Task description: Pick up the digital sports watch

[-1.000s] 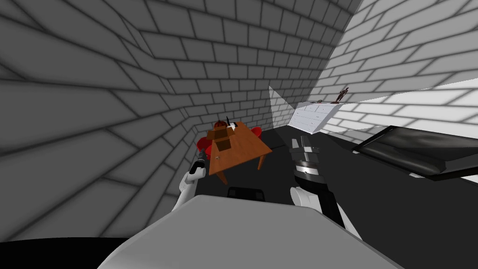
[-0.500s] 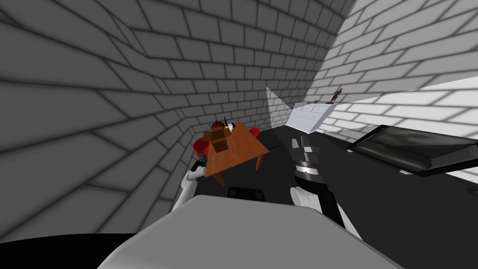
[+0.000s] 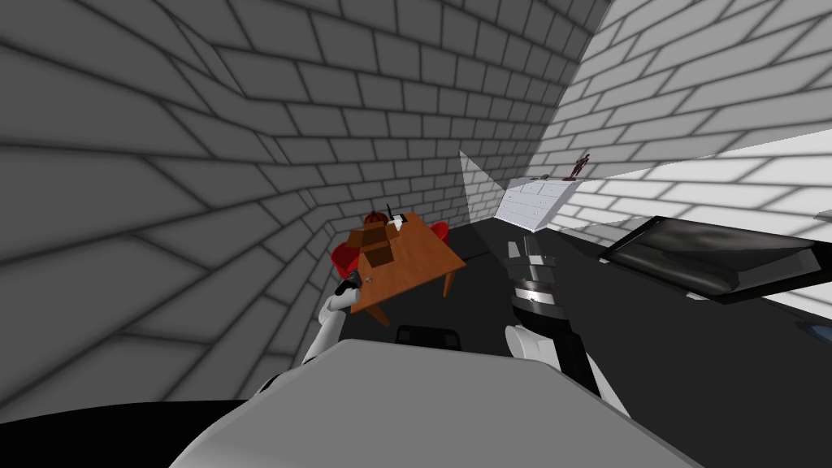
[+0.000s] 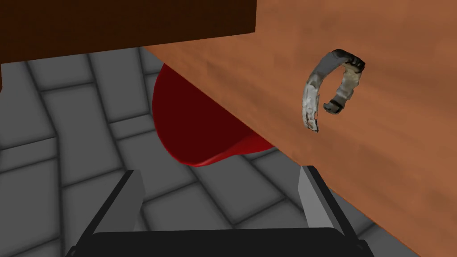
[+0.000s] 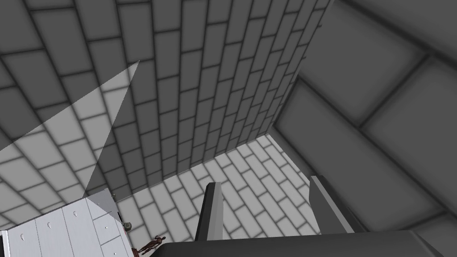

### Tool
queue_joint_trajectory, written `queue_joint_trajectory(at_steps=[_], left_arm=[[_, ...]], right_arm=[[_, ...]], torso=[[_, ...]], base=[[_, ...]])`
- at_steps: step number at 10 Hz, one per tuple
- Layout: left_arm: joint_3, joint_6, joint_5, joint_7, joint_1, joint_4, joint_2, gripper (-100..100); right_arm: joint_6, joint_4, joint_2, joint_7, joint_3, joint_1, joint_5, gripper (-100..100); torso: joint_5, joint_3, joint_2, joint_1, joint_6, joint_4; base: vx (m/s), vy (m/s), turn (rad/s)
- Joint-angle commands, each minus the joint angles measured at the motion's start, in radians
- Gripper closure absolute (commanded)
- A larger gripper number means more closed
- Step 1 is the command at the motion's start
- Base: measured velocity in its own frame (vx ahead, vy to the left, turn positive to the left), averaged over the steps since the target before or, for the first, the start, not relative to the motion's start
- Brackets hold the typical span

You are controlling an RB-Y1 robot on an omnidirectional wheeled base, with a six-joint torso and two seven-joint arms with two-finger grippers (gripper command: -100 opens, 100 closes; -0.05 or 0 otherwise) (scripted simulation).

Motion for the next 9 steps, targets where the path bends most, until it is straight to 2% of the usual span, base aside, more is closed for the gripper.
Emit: queue_joint_trajectory(at_steps=[1, 6, 8, 9], left_arm=[[0.012, 0.042, -0.002, 0.006, -0.022, 0.049, 0.003, -100], [0.037, 0.125, -0.016, 0.016, -0.079, 0.173, 0.008, -100], [0.041, 0.143, -0.021, 0.018, -0.091, 0.203, 0.008, -100], [0.04, 0.136, -0.019, 0.018, -0.093, 0.202, 0.012, -100]], right_arm=[[0.0, 0.0, 0.0, 0.0, 0.0, 0.0, 0.0, 0], [0.0, 0.0, 0.0, 0.0, 0.0, 0.0, 0.0, 0], [0.0, 0.0, 0.0, 0.0, 0.0, 0.0, 0.0, 0], [0.0, 0.0, 0.0, 0.0, 0.0, 0.0, 0.0, 0]], torso=[[0.0, 0.0, 0.0, 0.0, 0.0, 0.0], [0.0, -0.001, -0.001, 0.002, 0.0, 0.0], [0.001, 0.0, 0.0, 0.003, 0.0, 0.0], [0.001, 0.0, 0.0, 0.004, 0.0, 0.0]], base=[[0.058, -0.046, -0.031], [0.057, -0.015, -0.008], [0.048, 0.008, 0.001], [0.02, 0.005, 0.0]])
